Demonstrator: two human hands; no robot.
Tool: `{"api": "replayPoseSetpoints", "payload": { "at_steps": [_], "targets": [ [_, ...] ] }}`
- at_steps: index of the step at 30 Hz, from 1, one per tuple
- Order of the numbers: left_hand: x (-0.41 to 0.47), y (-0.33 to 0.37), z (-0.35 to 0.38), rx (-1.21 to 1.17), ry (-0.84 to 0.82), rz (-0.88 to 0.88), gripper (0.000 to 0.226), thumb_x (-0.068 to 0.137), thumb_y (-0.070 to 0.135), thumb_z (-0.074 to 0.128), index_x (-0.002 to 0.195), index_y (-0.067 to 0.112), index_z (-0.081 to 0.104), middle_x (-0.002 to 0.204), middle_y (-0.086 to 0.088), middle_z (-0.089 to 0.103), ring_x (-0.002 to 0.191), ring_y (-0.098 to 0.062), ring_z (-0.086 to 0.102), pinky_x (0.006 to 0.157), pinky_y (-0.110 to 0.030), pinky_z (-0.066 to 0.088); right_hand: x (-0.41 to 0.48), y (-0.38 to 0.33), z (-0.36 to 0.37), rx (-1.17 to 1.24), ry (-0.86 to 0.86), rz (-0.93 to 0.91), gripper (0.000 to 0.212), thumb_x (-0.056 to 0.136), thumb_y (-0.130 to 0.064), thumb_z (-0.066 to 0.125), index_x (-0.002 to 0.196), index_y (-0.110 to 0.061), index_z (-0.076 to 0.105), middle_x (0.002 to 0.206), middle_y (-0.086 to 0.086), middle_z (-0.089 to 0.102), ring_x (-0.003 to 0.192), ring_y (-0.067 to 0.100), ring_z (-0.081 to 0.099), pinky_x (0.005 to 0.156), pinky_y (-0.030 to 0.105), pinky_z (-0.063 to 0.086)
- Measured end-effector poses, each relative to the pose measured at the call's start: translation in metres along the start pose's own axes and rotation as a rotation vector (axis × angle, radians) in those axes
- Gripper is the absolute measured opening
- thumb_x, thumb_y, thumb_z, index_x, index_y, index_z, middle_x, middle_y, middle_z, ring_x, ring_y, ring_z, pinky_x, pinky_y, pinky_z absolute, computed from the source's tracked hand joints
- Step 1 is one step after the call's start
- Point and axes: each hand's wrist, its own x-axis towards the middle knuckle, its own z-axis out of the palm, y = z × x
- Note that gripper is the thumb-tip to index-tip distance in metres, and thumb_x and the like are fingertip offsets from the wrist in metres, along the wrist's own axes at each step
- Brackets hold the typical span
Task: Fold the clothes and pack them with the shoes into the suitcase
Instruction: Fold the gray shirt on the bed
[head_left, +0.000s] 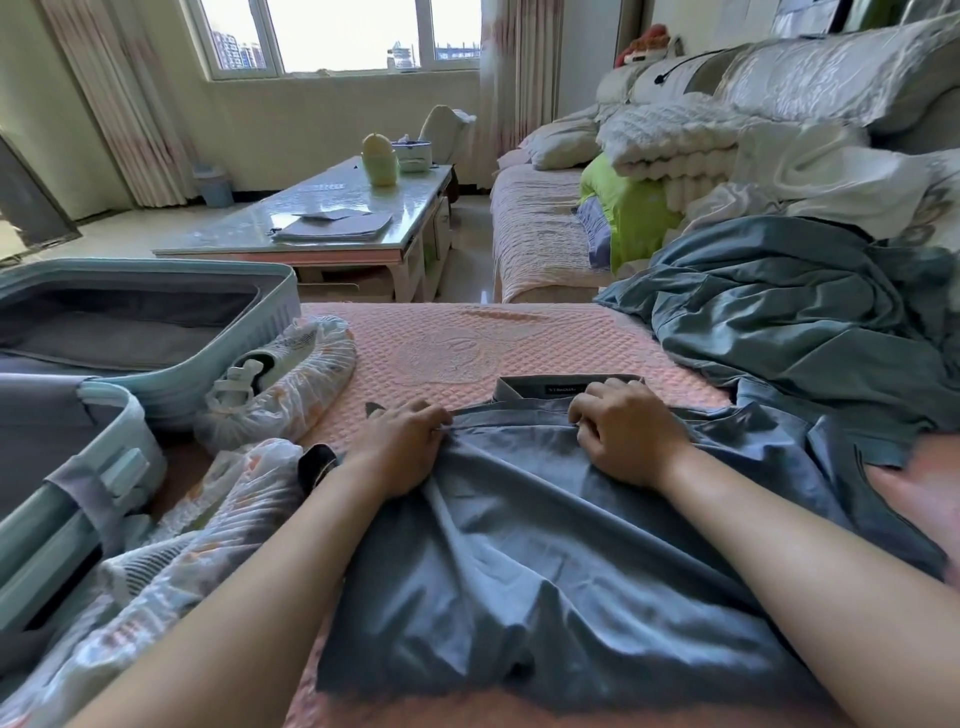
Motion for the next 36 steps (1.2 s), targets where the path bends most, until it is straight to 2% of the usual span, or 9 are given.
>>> {"api": "replayPoseSetpoints", "payload": {
  "at_steps": [3, 9, 11, 15, 18, 21, 25, 29, 36],
  "targets": [
    [0.001, -0.006, 0.001, 0.022, -0.121, -0.179, 0.046, 0.100, 0.042, 0.043, 0.145, 0.034, 0.039, 0.149, -0.002, 0.043, 0.137, -0.027, 0.039, 0.111, -0.040, 0.029, -0.001, 0.004, -0.002, -0.009, -0.123, 0.201, 0.026, 0.089, -0.033, 0.053, 0.110, -0.024, 0.065, 0.111, 0.004, 0.062, 0.109, 0.028, 0.056, 0.095, 0.040, 0.042],
    [0.012, -0.013, -0.010, 0.104, 0.028, -0.155, 0.020, 0.096, 0.034, 0.056, 0.113, 0.031, 0.066, 0.123, -0.002, 0.059, 0.123, -0.026, 0.047, 0.102, -0.039, 0.034, 0.003, 0.021, -0.014, 0.083, -0.304, 0.372, 0.017, 0.088, -0.038, 0.059, 0.103, -0.034, 0.066, 0.110, -0.004, 0.070, 0.109, 0.024, 0.062, 0.100, 0.035, 0.041],
    [0.015, -0.012, -0.011, 0.146, 0.127, -0.129, 0.013, 0.093, 0.031, 0.059, 0.103, 0.029, 0.067, 0.114, -0.001, 0.063, 0.114, -0.028, 0.054, 0.095, -0.039, 0.037, 0.002, 0.026, -0.013, 0.097, -0.233, 0.360, 0.011, 0.088, -0.033, 0.062, 0.096, -0.033, 0.070, 0.104, -0.005, 0.072, 0.106, 0.023, 0.063, 0.101, 0.037, 0.040],
    [0.020, -0.007, -0.008, 0.136, 0.444, -0.146, 0.009, 0.088, 0.008, 0.061, 0.085, 0.015, 0.065, 0.090, -0.008, 0.069, 0.090, -0.034, 0.060, 0.082, -0.044, 0.045, 0.008, 0.039, -0.003, -0.096, 0.223, 0.353, 0.001, 0.086, -0.023, 0.070, 0.085, -0.022, 0.070, 0.089, 0.003, 0.072, 0.090, 0.031, 0.063, 0.084, 0.044, 0.037],
    [0.020, 0.001, -0.006, 0.079, 0.565, -0.068, 0.009, 0.085, 0.007, 0.066, 0.090, 0.014, 0.067, 0.095, -0.008, 0.066, 0.091, -0.034, 0.060, 0.080, -0.044, 0.046, 0.011, 0.042, 0.001, -0.322, 0.212, 0.359, 0.003, 0.082, -0.018, 0.070, 0.085, -0.018, 0.069, 0.087, 0.006, 0.067, 0.084, 0.032, 0.058, 0.078, 0.042, 0.039],
    [0.017, 0.007, 0.002, -0.074, 0.238, 0.133, 0.028, 0.094, 0.038, 0.047, 0.109, 0.028, 0.069, 0.116, 0.001, 0.066, 0.109, -0.027, 0.061, 0.089, -0.039, 0.047, 0.008, 0.036, 0.007, -0.347, 0.157, 0.208, 0.019, 0.067, -0.010, 0.070, 0.086, -0.014, 0.069, 0.091, 0.009, 0.062, 0.086, 0.032, 0.056, 0.076, 0.042, 0.040],
    [0.006, 0.000, 0.013, 0.165, -0.214, -0.118, 0.051, 0.102, 0.057, 0.026, 0.152, 0.045, 0.027, 0.162, 0.009, 0.023, 0.151, -0.019, 0.016, 0.119, -0.042, 0.012, 0.007, 0.018, 0.005, -0.204, -0.011, -0.116, 0.018, 0.082, -0.020, 0.070, 0.100, -0.022, 0.073, 0.097, 0.004, 0.068, 0.088, 0.030, 0.064, 0.077, 0.040, 0.048],
    [-0.007, -0.003, -0.006, 0.180, -0.194, -0.188, 0.052, 0.104, 0.045, 0.033, 0.154, 0.034, 0.026, 0.163, -0.001, 0.021, 0.150, -0.025, 0.013, 0.120, -0.042, 0.013, -0.003, 0.005, -0.004, -0.261, -0.391, 0.138, 0.043, 0.105, -0.038, 0.029, 0.142, -0.029, 0.047, 0.142, 0.000, 0.052, 0.131, 0.023, 0.047, 0.103, 0.041, 0.037],
    [-0.074, 0.034, -0.049, 0.020, 0.096, -0.160, 0.021, 0.098, 0.025, 0.048, 0.115, 0.015, 0.051, 0.114, -0.007, 0.058, 0.106, -0.029, 0.057, 0.086, -0.036, 0.042, -0.026, -0.034, -0.039, -0.196, -0.430, 0.147, 0.050, 0.097, -0.021, 0.040, 0.146, -0.029, 0.043, 0.145, 0.004, 0.046, 0.133, 0.026, 0.043, 0.111, 0.042, 0.035]
  ]
}}
